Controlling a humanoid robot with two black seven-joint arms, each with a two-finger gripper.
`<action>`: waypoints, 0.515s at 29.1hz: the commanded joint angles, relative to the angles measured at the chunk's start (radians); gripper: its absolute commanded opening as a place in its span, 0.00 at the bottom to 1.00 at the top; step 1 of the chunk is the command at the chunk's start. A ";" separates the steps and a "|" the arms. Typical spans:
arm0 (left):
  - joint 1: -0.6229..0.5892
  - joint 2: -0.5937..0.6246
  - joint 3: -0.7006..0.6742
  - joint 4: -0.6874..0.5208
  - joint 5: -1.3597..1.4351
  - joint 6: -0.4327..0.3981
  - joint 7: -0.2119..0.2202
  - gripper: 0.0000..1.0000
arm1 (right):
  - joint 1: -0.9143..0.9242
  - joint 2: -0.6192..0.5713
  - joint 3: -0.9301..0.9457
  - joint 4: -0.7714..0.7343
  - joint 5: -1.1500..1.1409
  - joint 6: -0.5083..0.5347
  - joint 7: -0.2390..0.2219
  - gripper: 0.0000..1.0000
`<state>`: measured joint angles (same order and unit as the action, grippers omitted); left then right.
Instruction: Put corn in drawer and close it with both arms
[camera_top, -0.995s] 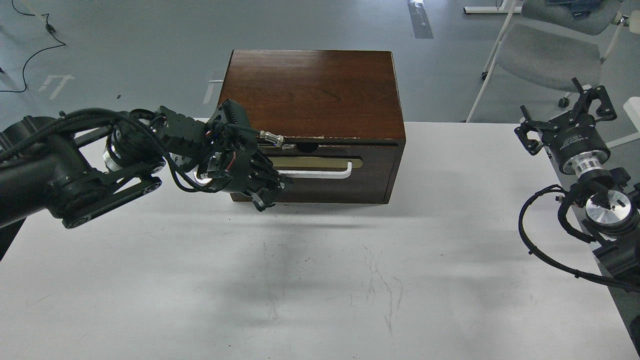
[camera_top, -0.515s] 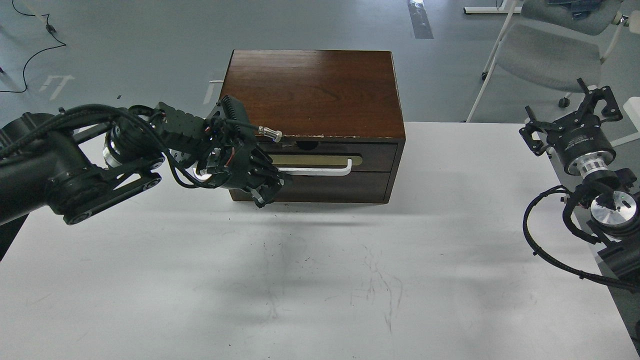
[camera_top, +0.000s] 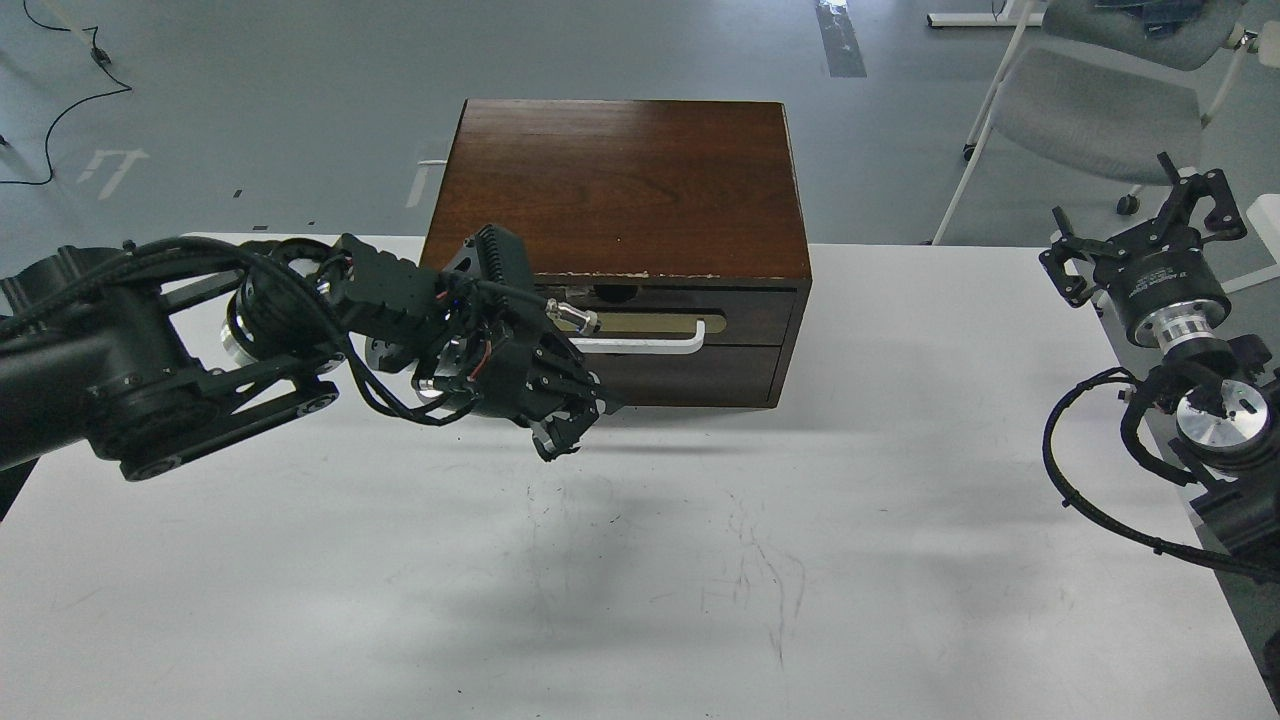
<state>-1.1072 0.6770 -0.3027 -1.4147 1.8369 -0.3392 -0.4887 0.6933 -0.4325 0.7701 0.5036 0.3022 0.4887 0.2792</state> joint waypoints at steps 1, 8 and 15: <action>0.001 0.102 -0.016 0.057 -0.429 0.035 0.000 0.00 | 0.000 0.001 -0.002 -0.005 0.000 0.000 0.000 1.00; 0.006 0.159 -0.022 0.258 -1.073 0.023 0.000 0.71 | 0.002 0.005 0.000 -0.005 0.000 0.000 -0.002 1.00; 0.049 0.115 -0.024 0.577 -1.486 -0.021 0.000 0.99 | 0.061 0.028 0.003 -0.016 0.000 0.000 -0.002 1.00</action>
<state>-1.0892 0.8225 -0.3228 -0.9748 0.5056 -0.3218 -0.4888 0.7431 -0.4121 0.7704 0.4880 0.3021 0.4887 0.2761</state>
